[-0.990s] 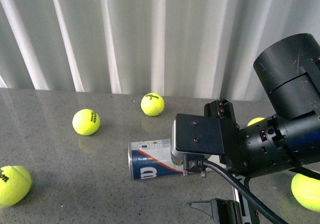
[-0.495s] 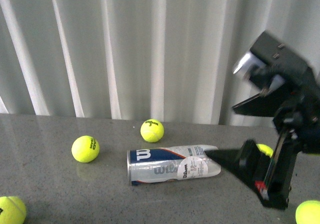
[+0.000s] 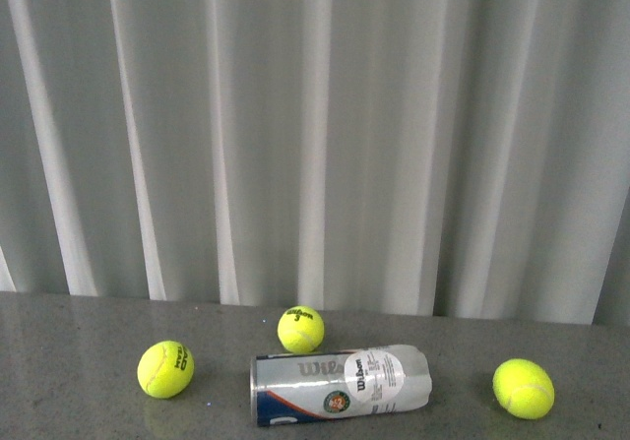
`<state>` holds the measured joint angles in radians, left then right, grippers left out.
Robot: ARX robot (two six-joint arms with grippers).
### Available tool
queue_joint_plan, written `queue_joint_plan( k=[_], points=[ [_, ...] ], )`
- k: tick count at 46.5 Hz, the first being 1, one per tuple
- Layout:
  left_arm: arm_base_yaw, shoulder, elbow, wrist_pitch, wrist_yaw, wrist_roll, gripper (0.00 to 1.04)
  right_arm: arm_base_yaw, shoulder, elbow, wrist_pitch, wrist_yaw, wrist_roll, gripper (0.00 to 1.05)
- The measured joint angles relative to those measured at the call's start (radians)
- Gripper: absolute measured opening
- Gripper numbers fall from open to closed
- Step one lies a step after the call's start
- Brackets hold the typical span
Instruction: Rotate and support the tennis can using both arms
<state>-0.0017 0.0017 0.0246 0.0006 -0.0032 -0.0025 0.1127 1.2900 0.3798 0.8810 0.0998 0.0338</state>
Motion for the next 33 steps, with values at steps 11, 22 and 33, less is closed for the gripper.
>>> queue_joint_plan(
  k=[11,22,33],
  points=[
    [0.0,0.0,0.0,0.0,0.003,0.0,0.98,-0.04,-0.157,-0.153,0.013,-0.026,-0.028,0.24],
    [0.0,0.0,0.0,0.0,0.003,0.0,0.98,-0.111,-0.348,-0.267,-0.067,-0.097,-0.033,0.03],
    [0.0,0.0,0.0,0.0,0.003,0.0,0.98,-0.111,-0.476,-0.356,-0.106,-0.098,-0.034,0.03]
  ],
)
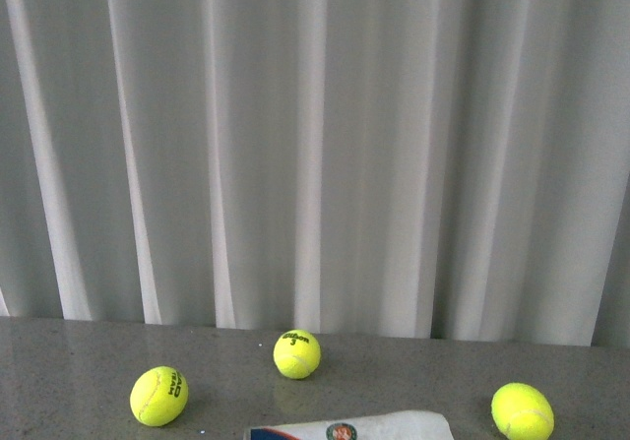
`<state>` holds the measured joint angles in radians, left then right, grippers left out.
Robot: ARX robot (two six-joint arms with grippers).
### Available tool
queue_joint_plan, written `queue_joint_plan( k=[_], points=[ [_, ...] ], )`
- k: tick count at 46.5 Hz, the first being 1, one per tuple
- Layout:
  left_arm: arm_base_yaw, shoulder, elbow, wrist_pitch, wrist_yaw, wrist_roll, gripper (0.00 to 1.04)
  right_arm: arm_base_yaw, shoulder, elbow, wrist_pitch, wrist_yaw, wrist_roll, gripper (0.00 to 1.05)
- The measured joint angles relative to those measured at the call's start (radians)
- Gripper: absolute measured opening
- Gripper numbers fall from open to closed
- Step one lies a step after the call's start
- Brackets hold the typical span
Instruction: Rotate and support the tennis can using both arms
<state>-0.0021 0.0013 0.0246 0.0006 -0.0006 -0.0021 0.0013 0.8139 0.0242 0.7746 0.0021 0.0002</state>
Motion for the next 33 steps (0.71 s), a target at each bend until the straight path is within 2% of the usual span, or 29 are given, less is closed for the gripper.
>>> queue_joint_plan(
  k=[33],
  points=[
    [0.0,0.0,0.0,0.0,0.0,0.0,0.98,0.0,-0.455,-0.02,-0.414,-0.003,0.0,0.03]
  ],
)
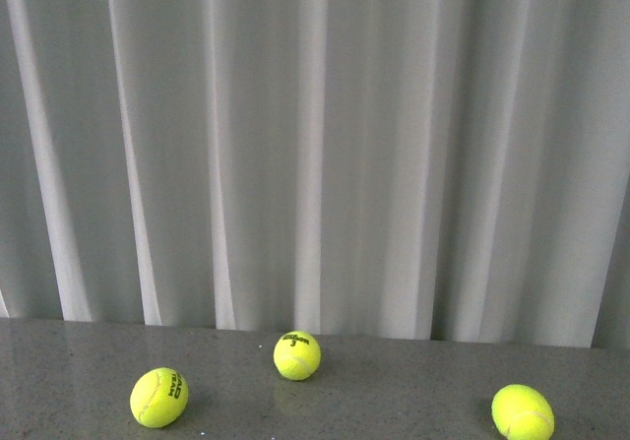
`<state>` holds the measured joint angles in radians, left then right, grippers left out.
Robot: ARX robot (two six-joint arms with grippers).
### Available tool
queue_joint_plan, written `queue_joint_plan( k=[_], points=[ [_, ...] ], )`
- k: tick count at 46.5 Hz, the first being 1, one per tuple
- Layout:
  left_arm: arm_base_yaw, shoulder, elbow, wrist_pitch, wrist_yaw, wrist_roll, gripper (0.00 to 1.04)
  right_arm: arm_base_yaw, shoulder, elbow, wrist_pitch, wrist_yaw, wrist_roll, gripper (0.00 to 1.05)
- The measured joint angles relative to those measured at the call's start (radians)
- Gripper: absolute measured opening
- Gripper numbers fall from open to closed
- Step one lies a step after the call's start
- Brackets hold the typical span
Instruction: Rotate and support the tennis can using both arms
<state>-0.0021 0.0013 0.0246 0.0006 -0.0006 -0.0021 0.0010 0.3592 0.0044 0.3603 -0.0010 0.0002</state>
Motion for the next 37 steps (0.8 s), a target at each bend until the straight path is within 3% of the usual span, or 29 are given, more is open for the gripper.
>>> queue_joint_plan(
  k=[30,34,37],
  points=[
    [0.0,0.0,0.0,0.0,0.0,0.0,0.98,0.0,-0.184,0.0,-0.182,0.0,0.0,0.03],
    [0.0,0.0,0.0,0.0,0.0,0.0,0.98,0.0,-0.315,0.0,-0.348,-0.001,0.0,0.03],
    [0.0,0.0,0.0,0.0,0.0,0.0,0.98,0.0,-0.354,0.0,-0.354,-0.001,0.0,0.03]
  ],
)
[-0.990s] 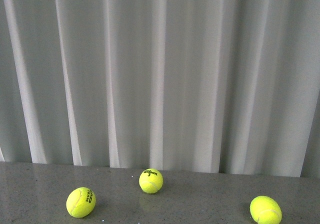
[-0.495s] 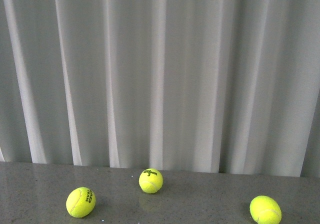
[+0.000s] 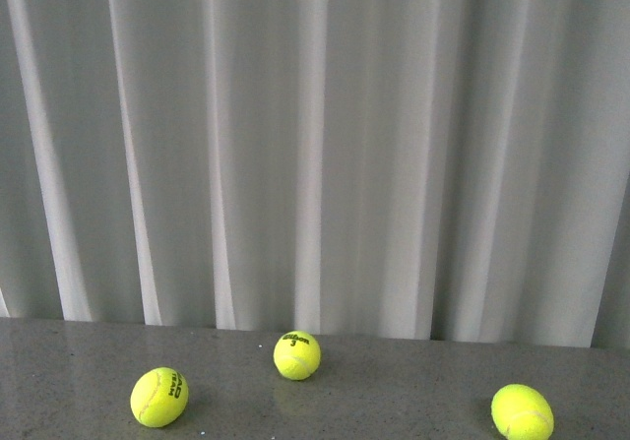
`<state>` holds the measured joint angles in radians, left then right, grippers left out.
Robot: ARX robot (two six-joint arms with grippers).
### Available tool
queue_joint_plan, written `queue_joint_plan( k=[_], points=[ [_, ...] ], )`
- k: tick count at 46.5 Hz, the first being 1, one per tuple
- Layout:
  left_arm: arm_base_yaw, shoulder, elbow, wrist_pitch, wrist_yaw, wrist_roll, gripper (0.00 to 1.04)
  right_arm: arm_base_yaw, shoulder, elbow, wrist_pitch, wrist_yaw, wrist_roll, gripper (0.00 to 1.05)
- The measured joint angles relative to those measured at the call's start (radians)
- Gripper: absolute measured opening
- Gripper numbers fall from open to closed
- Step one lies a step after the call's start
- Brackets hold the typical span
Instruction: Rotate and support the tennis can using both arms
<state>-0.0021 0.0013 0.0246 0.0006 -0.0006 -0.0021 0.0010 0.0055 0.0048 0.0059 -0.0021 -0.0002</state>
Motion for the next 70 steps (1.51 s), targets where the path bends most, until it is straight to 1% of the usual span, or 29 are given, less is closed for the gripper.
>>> queue_joint_plan(
  k=[8,10,14,18,25,30,34,51,52,54,56,57,61,65,67,69,70],
  points=[
    [0.0,0.0,0.0,0.0,0.0,0.0,0.98,0.0,-0.001,0.0,-0.004,0.0,0.0,0.03],
    [0.0,0.0,0.0,0.0,0.0,0.0,0.98,0.0,-0.001,0.0,-0.004,0.0,-0.001,0.1],
    [0.0,0.0,0.0,0.0,0.0,0.0,0.98,0.0,-0.001,0.0,-0.005,0.0,-0.001,0.31],
    [0.0,0.0,0.0,0.0,0.0,0.0,0.98,0.0,-0.001,0.0,-0.005,0.0,0.0,0.47],
    [0.0,0.0,0.0,0.0,0.0,0.0,0.98,0.0,-0.001,0.0,-0.005,0.0,-0.001,0.83],
    [0.0,0.0,0.0,0.0,0.0,0.0,0.98,0.0,-0.001,0.0,-0.005,0.0,0.0,0.99],
    [0.0,0.0,0.0,0.0,0.0,0.0,0.98,0.0,-0.001,0.0,-0.005,0.0,0.0,0.97],
    [0.0,0.002,0.001,-0.002,0.002,-0.001,0.98,0.0,-0.001,0.0,-0.005,0.0,0.0,0.98],
    [0.007,0.023,0.01,-0.033,0.02,-0.026,0.98,0.0,-0.001,0.0,-0.005,0.0,0.0,0.98],
    [0.032,0.102,0.056,-0.132,0.097,-0.102,0.98,0.0,-0.001,0.0,-0.005,0.0,0.0,0.98],
    [0.069,0.235,0.095,-0.13,0.175,-0.201,0.98,0.0,-0.001,0.0,-0.005,0.0,0.0,0.98],
    [0.081,0.274,0.105,-0.116,0.184,-0.214,0.98,0.0,-0.001,0.0,-0.005,-0.001,0.0,0.98],
    [0.153,0.575,0.168,0.077,0.319,-0.36,0.98,0.0,-0.002,0.0,-0.005,0.0,0.0,0.98],
    [0.184,0.832,0.241,0.251,0.417,-0.385,0.98,0.0,-0.002,0.0,-0.005,0.0,0.0,0.98],
    [0.194,1.044,0.312,0.367,0.486,-0.389,0.98,0.0,-0.002,0.0,-0.005,0.0,0.0,0.98],
    [0.193,1.239,0.386,0.423,0.544,-0.388,0.98,0.0,-0.002,0.0,-0.005,0.0,0.0,0.98],
    [0.191,1.3,0.41,0.438,0.554,-0.388,0.98,0.0,-0.002,0.0,-0.005,0.0,0.0,0.98]
  ],
)
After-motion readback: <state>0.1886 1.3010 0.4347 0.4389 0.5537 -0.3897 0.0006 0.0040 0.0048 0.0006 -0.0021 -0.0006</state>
